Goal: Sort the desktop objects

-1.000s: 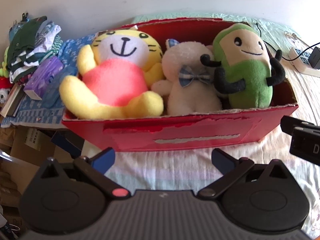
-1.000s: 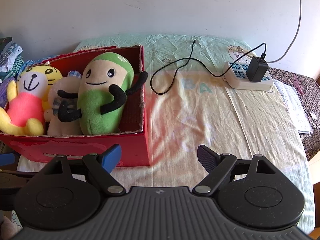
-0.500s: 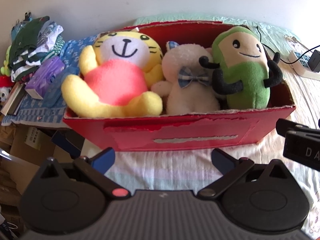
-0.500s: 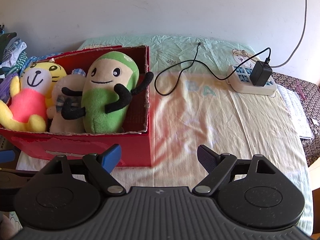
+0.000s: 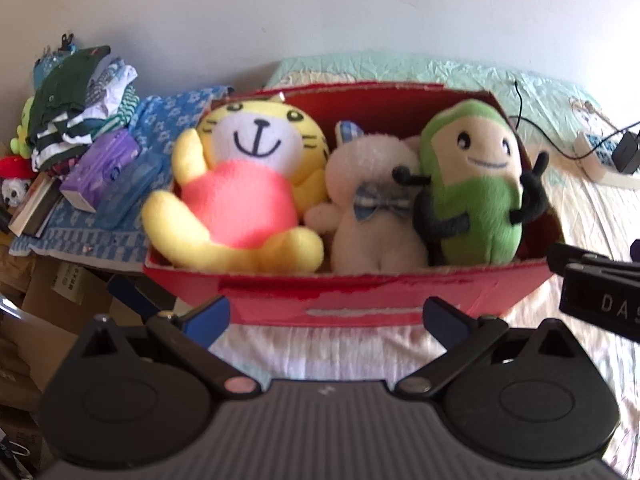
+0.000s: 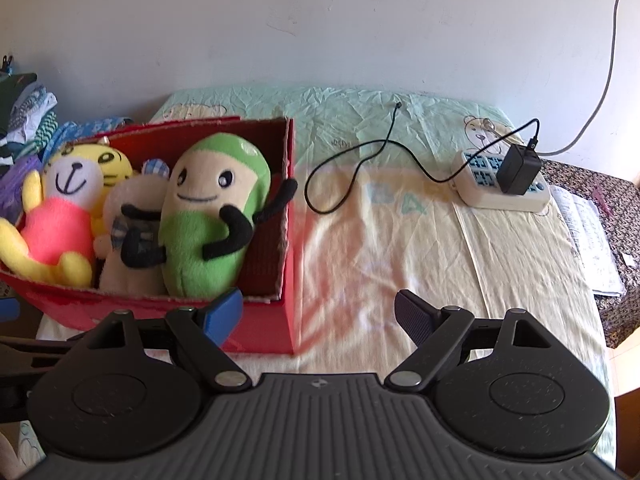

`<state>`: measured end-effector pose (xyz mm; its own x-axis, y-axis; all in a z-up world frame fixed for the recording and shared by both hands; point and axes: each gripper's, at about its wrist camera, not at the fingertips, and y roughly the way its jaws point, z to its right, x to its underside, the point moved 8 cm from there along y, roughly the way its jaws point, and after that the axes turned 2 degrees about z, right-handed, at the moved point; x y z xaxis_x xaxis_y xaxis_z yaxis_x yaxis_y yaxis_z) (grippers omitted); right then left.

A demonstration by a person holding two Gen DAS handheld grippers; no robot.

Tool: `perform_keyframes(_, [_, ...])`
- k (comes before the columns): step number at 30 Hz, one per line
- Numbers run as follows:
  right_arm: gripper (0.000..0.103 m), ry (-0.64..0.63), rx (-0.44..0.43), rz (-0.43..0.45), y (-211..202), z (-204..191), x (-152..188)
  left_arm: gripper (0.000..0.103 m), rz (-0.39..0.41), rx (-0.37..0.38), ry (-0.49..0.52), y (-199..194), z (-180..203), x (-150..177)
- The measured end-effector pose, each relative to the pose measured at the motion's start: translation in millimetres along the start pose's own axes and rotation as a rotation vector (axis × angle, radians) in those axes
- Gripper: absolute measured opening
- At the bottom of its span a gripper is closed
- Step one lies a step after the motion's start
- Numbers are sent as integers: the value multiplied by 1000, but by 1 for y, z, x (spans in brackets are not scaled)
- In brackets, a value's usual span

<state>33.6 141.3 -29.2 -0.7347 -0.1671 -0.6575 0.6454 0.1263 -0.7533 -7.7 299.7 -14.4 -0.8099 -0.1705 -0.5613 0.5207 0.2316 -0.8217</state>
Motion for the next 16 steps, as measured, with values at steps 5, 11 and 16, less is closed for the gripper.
perform_keyframes(5, [85, 7, -17, 12, -2, 0, -4, 102, 1, 9, -6, 0, 3, -4])
perform_keyframes(11, [85, 28, -22, 4, 2, 2, -5, 102, -3, 49, -31, 4, 1, -6])
perform_keyframes(16, [85, 31, -8, 22, 1, 3, -9, 101, 25, 63, -27, 4, -1, -10])
